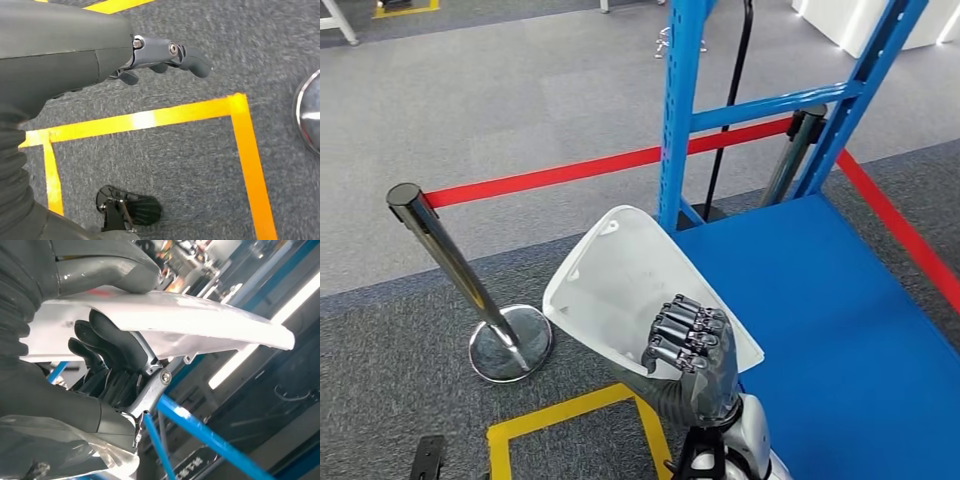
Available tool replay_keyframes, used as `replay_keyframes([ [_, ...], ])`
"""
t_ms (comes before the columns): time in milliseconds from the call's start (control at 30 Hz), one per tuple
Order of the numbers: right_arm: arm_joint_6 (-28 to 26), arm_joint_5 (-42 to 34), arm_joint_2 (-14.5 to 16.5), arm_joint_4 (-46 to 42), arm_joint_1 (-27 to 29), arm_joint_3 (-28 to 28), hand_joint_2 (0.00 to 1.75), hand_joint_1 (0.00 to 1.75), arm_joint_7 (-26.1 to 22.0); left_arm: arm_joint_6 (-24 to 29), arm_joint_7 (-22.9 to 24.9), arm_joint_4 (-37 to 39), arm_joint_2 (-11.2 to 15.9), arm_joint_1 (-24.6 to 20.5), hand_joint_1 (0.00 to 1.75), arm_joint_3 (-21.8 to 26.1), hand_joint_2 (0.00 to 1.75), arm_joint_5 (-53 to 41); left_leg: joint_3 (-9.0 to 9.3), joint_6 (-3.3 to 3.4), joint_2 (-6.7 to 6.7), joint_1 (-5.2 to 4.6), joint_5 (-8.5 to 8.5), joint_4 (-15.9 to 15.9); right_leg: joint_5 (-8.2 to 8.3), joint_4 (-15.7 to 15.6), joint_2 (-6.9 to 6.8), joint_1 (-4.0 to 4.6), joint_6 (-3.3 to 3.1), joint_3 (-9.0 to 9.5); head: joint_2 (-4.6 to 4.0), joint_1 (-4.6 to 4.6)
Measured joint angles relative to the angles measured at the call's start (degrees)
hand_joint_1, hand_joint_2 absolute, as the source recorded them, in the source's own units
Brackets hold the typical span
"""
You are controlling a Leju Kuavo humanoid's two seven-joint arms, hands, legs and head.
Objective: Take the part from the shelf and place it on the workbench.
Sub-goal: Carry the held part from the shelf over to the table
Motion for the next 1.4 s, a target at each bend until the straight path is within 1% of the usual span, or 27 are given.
replay_keyframes([
  [33,0.00,0.00,-0.03,0.03,-0.01,0.02,1.75,1.75,-0.01,0.00,0.01,0.00,0.01,0.04,0.00,-0.01,1.75,-0.01,0.09,-0.02,-0.87,0.02,-0.03,0.03,1.72,-1.42,0.10,-0.02,-0.05,0.16,0.00,0.01],
  [67,0.00,0.00,-0.04,0.05,-0.03,0.03,1.75,1.75,-0.02,0.00,0.02,0.00,-0.01,0.06,0.00,-0.02,1.75,-0.02,0.22,-0.12,-1.75,0.07,-0.10,0.10,4.24,-4.85,0.51,-0.10,-0.11,1.35,0.00,0.01],
  [133,0.00,0.01,-0.07,0.08,-0.06,0.05,1.75,1.75,-0.04,0.02,0.05,0.00,-0.01,0.02,0.00,-0.04,1.75,-0.02,0.25,-0.52,-3.36,0.15,-0.33,0.41,7.74,-12.38,3.05,-0.49,-0.19,4.56,0.00,-0.01],
  [200,0.00,0.03,-0.09,0.14,-0.07,0.11,1.75,1.75,-0.04,0.06,0.10,0.00,0.03,0.04,0.00,-0.04,1.75,-0.03,-0.28,-1.16,-4.61,0.31,-0.27,0.66,8.22,-15.56,4.88,-0.67,-0.24,6.15,0.01,-0.05],
  [267,0.00,0.05,-0.09,0.19,-0.16,0.21,1.75,1.75,-0.04,0.10,0.15,0.01,0.13,0.27,0.00,-0.04,1.75,-0.05,-0.78,-1.75,-5.63,0.57,-0.09,0.72,8.28,-15.91,3.98,-0.59,-0.52,6.50,0.01,-0.06],
  [333,0.00,0.08,-0.09,0.20,-0.26,0.27,1.75,1.75,-0.04,0.13,0.18,0.02,0.18,0.37,0.00,-0.05,1.75,-0.07,-1.49,-2.25,-4.00,0.50,-1.06,2.30,8.33,-16.25,2.51,-0.67,-1.06,6.98,0.01,-0.29],
  [400,0.00,0.05,-0.09,0.21,-0.24,0.31,1.75,1.75,-0.06,0.14,0.19,0.02,0.16,0.17,0.00,-0.08,1.75,-0.06,-4.20,-2.75,-0.67,0.41,-3.96,8.08,8.14,-16.43,0.77,-0.57,-1.61,7.39,0.00,-0.58],
  [467,0.00,-0.02,-0.09,0.24,-0.20,0.33,1.75,1.75,-0.11,0.14,0.19,0.02,0.19,0.11,0.00,-0.10,1.75,0.03,-7.83,-3.09,0.88,0.62,-6.66,15.26,7.90,-16.43,-1.00,-0.38,-1.89,7.50,0.00,-0.64],
  [500,0.00,-0.05,-0.09,0.26,-0.20,0.34,1.75,1.75,-0.15,0.15,0.21,0.02,0.19,0.22,0.00,-0.10,1.75,0.08,-8.67,-3.17,1.13,0.72,-6.75,16.83,7.79,-16.43,-1.80,-0.34,-1.93,7.57,0.00,-0.64],
  [533,0.00,-0.07,-0.09,0.27,-0.21,0.35,1.75,1.75,-0.19,0.16,0.23,0.02,0.20,0.33,0.00,-0.10,1.75,0.13,-8.39,-3.19,1.32,0.78,-5.76,16.20,7.66,-16.43,-2.54,-0.32,-1.91,7.68,0.00,-0.66],
  [567,0.00,-0.08,-0.09,0.27,-0.22,0.37,1.75,1.75,-0.21,0.17,0.26,0.02,0.21,0.42,0.00,-0.10,1.75,0.15,-6.96,-3.12,1.73,0.80,-3.92,13.37,7.49,-16.43,-3.25,-0.31,-1.83,7.89,0.00,-0.66],
  [633,0.00,-0.09,-0.09,0.27,-0.26,0.39,1.75,1.75,-0.26,0.17,0.30,0.02,0.22,0.36,0.00,-0.11,1.75,0.16,-2.91,-2.77,4.21,0.39,-0.74,5.51,7.02,-16.39,-4.58,-0.13,-1.43,8.41,0.00,-0.68],
  [700,0.00,-0.11,-0.09,0.27,-0.27,0.39,1.75,1.75,-0.28,0.18,0.33,0.02,0.22,0.18,0.00,-0.15,1.75,0.17,-0.90,-2.19,6.13,-0.22,-0.08,1.38,6.61,-16.41,-5.79,0.18,-0.86,8.74,0.00,-0.62],
  [767,0.00,-0.15,-0.09,0.27,-0.32,0.41,1.75,1.75,-0.30,0.19,0.35,0.02,0.27,0.26,0.00,-0.19,1.75,0.19,-0.91,-1.56,5.32,-0.43,-0.28,1.02,6.33,-16.61,-7.04,0.31,-0.33,9.06,0.01,-0.54],
  [800,0.00,-0.16,-0.09,0.27,-0.36,0.42,1.75,1.75,-0.30,0.20,0.37,0.02,0.27,0.39,0.00,-0.19,1.75,0.20,-0.76,-1.24,4.62,-0.35,-0.20,0.76,5.98,-16.46,-6.90,0.25,-0.03,9.15,0.01,-0.48],
  [867,0.00,-0.20,-0.09,0.28,-0.42,0.44,1.75,1.75,-0.32,0.25,0.40,0.02,0.23,0.37,0.00,-0.21,1.75,0.26,-0.38,-0.52,3.22,-0.01,0.01,0.30,3.97,-13.45,-4.26,0.09,0.42,7.92,0.01,-0.27],
  [933,0.00,-0.27,-0.11,0.33,-0.37,0.46,1.75,1.75,-0.32,0.32,0.43,0.02,0.22,0.21,0.00,-0.30,1.75,0.32,-0.30,-0.09,1.80,0.14,0.06,0.22,0.76,-6.08,-0.97,-0.02,0.54,4.06,0.02,0.00],
  [967,0.00,-0.32,-0.11,0.36,-0.33,0.48,1.75,1.75,-0.31,0.34,0.44,0.02,0.23,0.19,0.00,-0.37,1.75,0.35,-0.30,-0.01,1.01,0.11,0.05,0.24,-0.29,-2.45,-0.34,-0.01,0.55,1.91,0.01,0.07],
  [1000,0.00,-0.36,-0.11,0.38,-0.31,0.49,1.75,1.75,-0.31,0.35,0.45,0.02,0.22,0.23,0.00,-0.43,1.75,0.36,-0.27,0.01,0.18,0.07,0.03,0.25,-0.29,-0.43,-0.10,0.00,0.51,0.40,0.01,0.06],
  [1033,0.00,-0.39,-0.11,0.38,-0.31,0.50,1.75,1.75,-0.31,0.36,0.47,0.02,0.22,0.28,0.00,-0.47,1.75,0.37,-0.21,0.02,-0.68,0.04,0.01,0.28,0.85,-0.51,0.05,0.02,0.43,-0.14,0.01,0.05],
  [1067,0.00,-0.42,-0.11,0.39,-0.32,0.52,1.75,1.75,-0.30,0.36,0.48,0.02,0.21,0.31,0.00,-0.51,1.75,0.37,-0.12,-0.02,-1.57,0.05,-0.01,0.31,3.02,-2.91,0.35,0.02,0.29,0.45,0.01,0.07],
  [1133,0.00,-0.51,-0.11,0.42,-0.34,0.55,1.75,1.75,-0.25,0.43,0.49,0.02,0.18,0.30,0.00,-0.62,1.75,0.26,-0.03,-0.23,-3.23,0.07,-0.12,0.41,7.40,-10.58,2.56,-0.20,-0.02,3.34,0.01,0.05],
  [1200,0.00,-0.63,-0.11,0.49,-0.33,0.62,1.75,1.75,-0.14,0.53,0.51,0.02,0.19,0.25,0.00,-0.83,1.75,0.02,-0.42,-0.76,-4.61,0.18,-0.11,0.61,8.76,-15.39,4.90,-0.47,-0.23,5.55,0.01,0.00],
  [1267,0.00,-0.81,-0.11,0.59,-0.31,0.75,1.75,1.75,-0.08,0.62,0.53,0.02,0.22,0.35,0.00,-0.99,1.75,-0.18,-0.93,-1.49,-5.94,0.45,0.14,0.57,8.54,-16.21,4.77,-0.42,-0.52,6.20,0.01,-0.01],
  [1300,0.00,-0.91,-0.08,0.63,-0.30,0.80,1.75,1.75,-0.11,0.66,0.54,0.02,0.23,0.47,0.00,-1.03,1.75,-0.21,-1.05,-1.81,-6.09,0.56,0.12,0.63,8.65,-16.39,4.05,-0.43,-0.78,6.37,0.00,0.00],
  [1333,0.00,-0.99,-0.04,0.67,-0.29,0.82,1.75,1.75,-0.17,0.69,0.54,0.02,0.22,0.57,0.00,-1.04,1.75,-0.22,-1.31,-2.06,-5.29,0.51,-0.28,1.20,8.74,-16.66,3.29,-0.47,-1.06,6.63,0.00,-0.05],
  [1400,0.00,-1.14,0.04,0.76,-0.20,0.83,1.75,1.75,-0.32,0.73,0.54,0.02,0.19,0.52,0.00,-1.07,1.75,-0.18,-3.35,-2.49,-1.85,0.37,-2.89,5.74,8.78,-17.11,1.48,-0.49,-1.64,7.10,0.00,-0.32],
])
